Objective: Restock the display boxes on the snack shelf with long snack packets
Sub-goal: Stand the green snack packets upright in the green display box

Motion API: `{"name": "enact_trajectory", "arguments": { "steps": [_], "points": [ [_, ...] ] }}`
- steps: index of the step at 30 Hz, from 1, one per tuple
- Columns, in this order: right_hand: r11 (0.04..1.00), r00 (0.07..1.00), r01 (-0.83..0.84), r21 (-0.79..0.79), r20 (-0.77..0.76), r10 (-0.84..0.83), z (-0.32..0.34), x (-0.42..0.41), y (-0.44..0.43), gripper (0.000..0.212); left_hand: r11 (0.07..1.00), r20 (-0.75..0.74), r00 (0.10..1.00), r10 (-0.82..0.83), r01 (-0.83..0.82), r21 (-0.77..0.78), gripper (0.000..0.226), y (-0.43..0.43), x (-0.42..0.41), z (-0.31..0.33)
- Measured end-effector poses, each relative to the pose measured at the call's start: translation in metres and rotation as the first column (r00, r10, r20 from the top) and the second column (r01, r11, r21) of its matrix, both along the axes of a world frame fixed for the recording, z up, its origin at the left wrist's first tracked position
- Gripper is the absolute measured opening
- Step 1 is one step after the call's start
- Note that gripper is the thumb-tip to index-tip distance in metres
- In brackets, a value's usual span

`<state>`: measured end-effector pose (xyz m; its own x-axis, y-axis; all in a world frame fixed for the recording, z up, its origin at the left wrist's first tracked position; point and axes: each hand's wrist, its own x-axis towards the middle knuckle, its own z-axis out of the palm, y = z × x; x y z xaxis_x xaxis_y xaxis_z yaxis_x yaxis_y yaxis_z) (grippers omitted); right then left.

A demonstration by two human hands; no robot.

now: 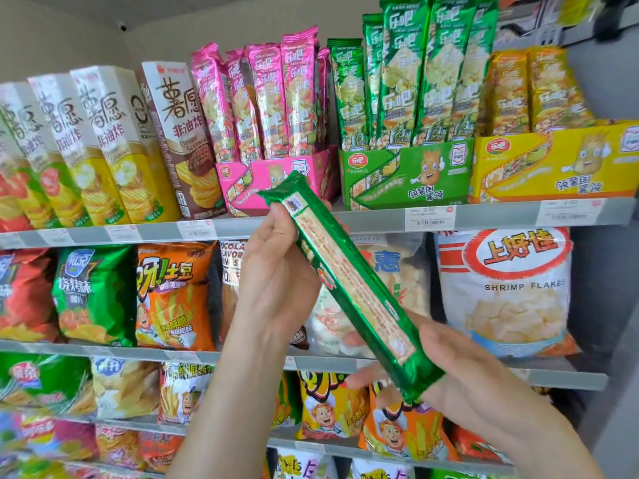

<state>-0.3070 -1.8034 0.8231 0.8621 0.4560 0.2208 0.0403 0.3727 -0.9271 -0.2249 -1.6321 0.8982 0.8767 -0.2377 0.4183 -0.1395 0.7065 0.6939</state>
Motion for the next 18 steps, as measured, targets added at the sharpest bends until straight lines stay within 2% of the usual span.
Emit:
{"name": "enact_trajectory", "arguments": {
  "steps": [2,4,6,8,9,11,13,14,16,18],
  "points": [
    [1.0,0.999,-0.024,0.013,-0.039,0.025,0.003,0.004,0.01,0.046,0.994,-0.011,0.996,-0.094,0.093,-0.057,0.033,-0.004,-0.001,-0.001],
    [0.991,0.993,0.115,-0.069,-0.016,-0.116,0.0,0.008,0.014,0.029,0.986,-0.021,0.989,-0.147,0.145,-0.076,0.033,-0.004,0.001,-0.003],
    [0.986,0.985,0.169,0.001,0.022,-0.169,-0.001,0.005,0.012,0.046,0.992,-0.038,0.992,-0.124,0.124,-0.019,0.036,-0.002,0.004,-0.002],
    [0.946,0.946,0.307,-0.103,0.138,-0.292,0.002,-0.002,0.011,0.055,0.995,-0.053,0.998,0.025,-0.02,0.095,0.039,-0.001,0.006,0.003],
    [0.867,0.884,0.45,-0.215,0.247,-0.397,0.001,-0.005,0.01,0.051,0.978,-0.031,0.991,0.129,-0.122,0.167,0.041,0.001,0.006,0.006],
    [0.648,0.711,0.683,-0.337,0.509,-0.484,0.007,-0.005,0.014,0.049,0.881,0.114,0.945,0.306,-0.326,0.342,0.041,0.004,0.006,0.014],
    [0.532,0.615,0.771,-0.35,0.629,-0.476,0.011,-0.002,0.019,0.057,0.746,0.299,0.877,0.377,-0.479,0.463,0.042,0.007,0.005,0.023],
    [0.502,0.599,0.786,-0.36,0.645,-0.475,0.013,-0.001,0.019,0.06,0.709,0.348,0.851,0.392,-0.521,0.475,0.041,0.009,0.006,0.027],
    [0.483,0.61,0.779,-0.4,0.663,-0.435,0.019,0.001,0.016,0.065,0.729,0.371,0.842,0.392,-0.53,0.433,0.03,0.012,0.009,0.039],
    [0.492,0.615,0.766,-0.414,0.696,-0.371,0.033,0.007,0.011,0.058,0.713,0.434,0.8,0.414,-0.581,0.392,0.026,0.015,0.012,0.051]
  ]
}}
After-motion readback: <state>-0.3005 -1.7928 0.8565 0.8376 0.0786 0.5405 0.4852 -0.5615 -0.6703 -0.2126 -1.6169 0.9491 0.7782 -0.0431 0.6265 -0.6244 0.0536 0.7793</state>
